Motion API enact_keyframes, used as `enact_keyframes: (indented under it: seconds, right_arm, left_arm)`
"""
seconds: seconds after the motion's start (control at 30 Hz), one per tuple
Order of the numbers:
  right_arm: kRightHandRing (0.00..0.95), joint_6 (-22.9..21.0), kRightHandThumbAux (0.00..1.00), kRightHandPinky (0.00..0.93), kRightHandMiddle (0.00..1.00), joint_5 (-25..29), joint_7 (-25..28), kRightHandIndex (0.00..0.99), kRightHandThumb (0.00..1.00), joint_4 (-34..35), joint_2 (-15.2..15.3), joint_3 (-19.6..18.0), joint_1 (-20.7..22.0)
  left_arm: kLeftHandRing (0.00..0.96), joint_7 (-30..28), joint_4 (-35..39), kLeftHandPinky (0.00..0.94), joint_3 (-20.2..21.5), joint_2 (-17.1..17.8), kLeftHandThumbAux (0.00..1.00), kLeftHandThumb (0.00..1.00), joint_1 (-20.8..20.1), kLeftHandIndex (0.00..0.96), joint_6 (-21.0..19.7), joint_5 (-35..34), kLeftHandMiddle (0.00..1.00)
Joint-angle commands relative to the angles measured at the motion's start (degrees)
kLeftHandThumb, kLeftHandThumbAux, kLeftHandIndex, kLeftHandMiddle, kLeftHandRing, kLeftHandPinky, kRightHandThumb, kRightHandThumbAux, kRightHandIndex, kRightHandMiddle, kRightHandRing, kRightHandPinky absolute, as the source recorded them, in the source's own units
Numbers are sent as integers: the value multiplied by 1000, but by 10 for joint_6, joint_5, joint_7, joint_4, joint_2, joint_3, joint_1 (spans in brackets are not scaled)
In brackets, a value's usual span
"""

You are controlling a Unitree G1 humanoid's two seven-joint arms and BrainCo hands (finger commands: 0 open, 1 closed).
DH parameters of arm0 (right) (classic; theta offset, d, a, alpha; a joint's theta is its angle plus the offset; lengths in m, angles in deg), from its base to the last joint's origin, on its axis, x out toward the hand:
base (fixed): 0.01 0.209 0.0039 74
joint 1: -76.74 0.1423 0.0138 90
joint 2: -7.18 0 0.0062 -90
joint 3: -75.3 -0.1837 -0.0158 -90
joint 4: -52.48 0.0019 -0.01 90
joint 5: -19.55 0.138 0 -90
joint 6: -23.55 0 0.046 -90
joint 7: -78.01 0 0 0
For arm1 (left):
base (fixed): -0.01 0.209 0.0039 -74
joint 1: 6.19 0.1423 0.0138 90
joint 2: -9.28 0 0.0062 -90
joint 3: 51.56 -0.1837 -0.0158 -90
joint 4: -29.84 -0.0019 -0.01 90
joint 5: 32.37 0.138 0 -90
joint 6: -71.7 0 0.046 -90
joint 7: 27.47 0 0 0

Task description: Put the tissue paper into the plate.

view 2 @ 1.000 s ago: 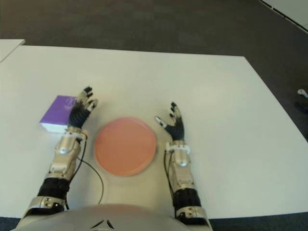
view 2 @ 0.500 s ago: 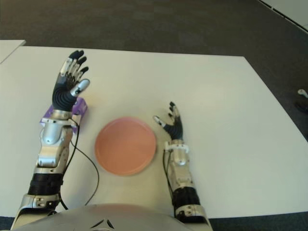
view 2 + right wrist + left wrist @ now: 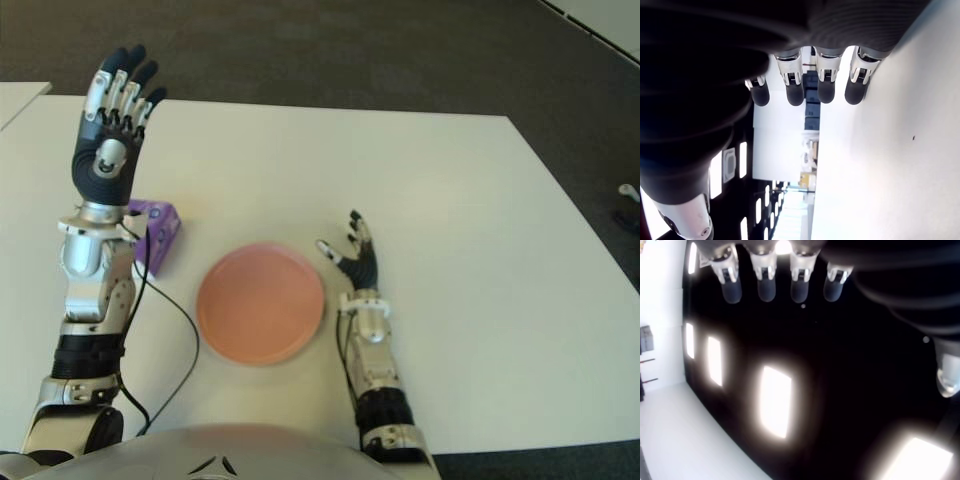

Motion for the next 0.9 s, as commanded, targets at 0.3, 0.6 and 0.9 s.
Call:
enact_keyframes:
  seconds: [0.3, 0.6, 0.9]
  right_arm:
    - [43, -19, 730, 83, 38, 2, 3, 0, 153, -30, -8, 5, -23]
    - [46, -27, 722, 81, 38, 1, 5, 0, 174, -28, -11, 9, -21]
    - [41, -43, 711, 76, 29, -5, 3, 0, 175, -19, -9, 15, -21]
  left_arm:
    - [1, 12, -26, 18, 77, 47, 459, 349, -22, 67, 50, 39, 31]
    - [14, -18, -12, 37, 124, 109, 548, 354, 9, 71, 2, -7, 46]
    - [0, -164, 3, 1, 134, 375, 407, 422, 13, 3, 30, 175, 2]
